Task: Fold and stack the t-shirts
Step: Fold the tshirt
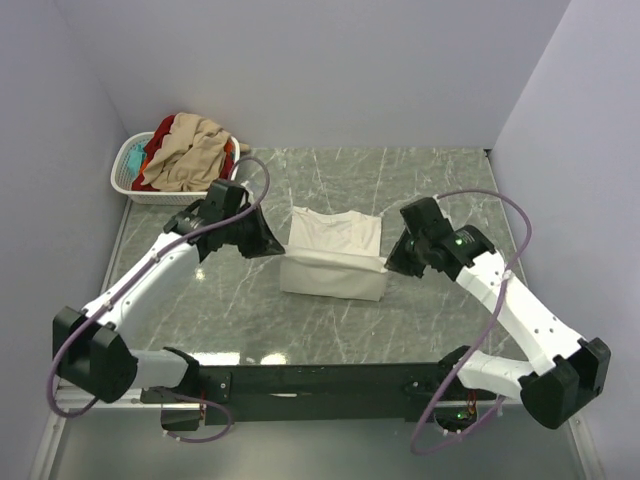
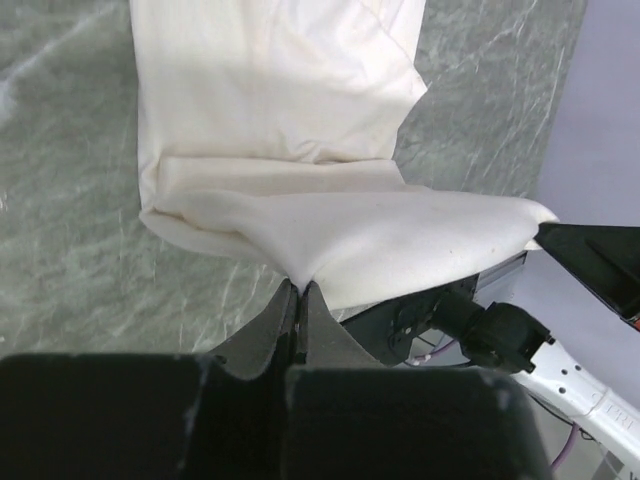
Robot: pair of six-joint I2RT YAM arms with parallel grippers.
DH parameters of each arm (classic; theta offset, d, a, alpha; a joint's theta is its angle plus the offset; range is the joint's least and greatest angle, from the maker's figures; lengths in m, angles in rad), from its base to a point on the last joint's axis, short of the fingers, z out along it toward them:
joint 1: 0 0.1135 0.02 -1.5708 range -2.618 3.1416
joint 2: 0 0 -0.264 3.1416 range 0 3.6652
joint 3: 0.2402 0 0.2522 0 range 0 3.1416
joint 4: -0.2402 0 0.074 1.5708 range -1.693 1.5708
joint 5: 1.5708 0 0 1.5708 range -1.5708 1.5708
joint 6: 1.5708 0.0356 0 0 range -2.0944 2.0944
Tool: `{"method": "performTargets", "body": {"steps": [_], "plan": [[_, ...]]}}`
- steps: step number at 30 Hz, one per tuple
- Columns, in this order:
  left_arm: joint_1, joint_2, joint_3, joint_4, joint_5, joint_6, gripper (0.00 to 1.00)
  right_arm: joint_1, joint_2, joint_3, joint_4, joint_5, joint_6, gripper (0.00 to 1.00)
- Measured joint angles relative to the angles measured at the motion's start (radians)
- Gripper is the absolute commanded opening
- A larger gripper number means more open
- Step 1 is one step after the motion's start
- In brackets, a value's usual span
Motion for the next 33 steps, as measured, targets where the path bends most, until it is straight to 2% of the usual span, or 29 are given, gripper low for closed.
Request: {"method": "performTargets", "body": {"steps": [8,19,33], "plan": [[0.079,0.191,0.14,0.04,0.076,0.064,0.0,-0.108,0.175,0.126,0.039,-0.03,-0.095,0.0],[0.175,0.474,0.322,0.094,0.179,0.11,0.0,-0.198,0.511,0.388,0.062,-0.054,-0.203,0.0],[0.217,0.759,0.513,0.128,0.26,0.126,0.0,-0.266,0.805,0.566,0.063,-0.092,-0.267,0.0]]}}
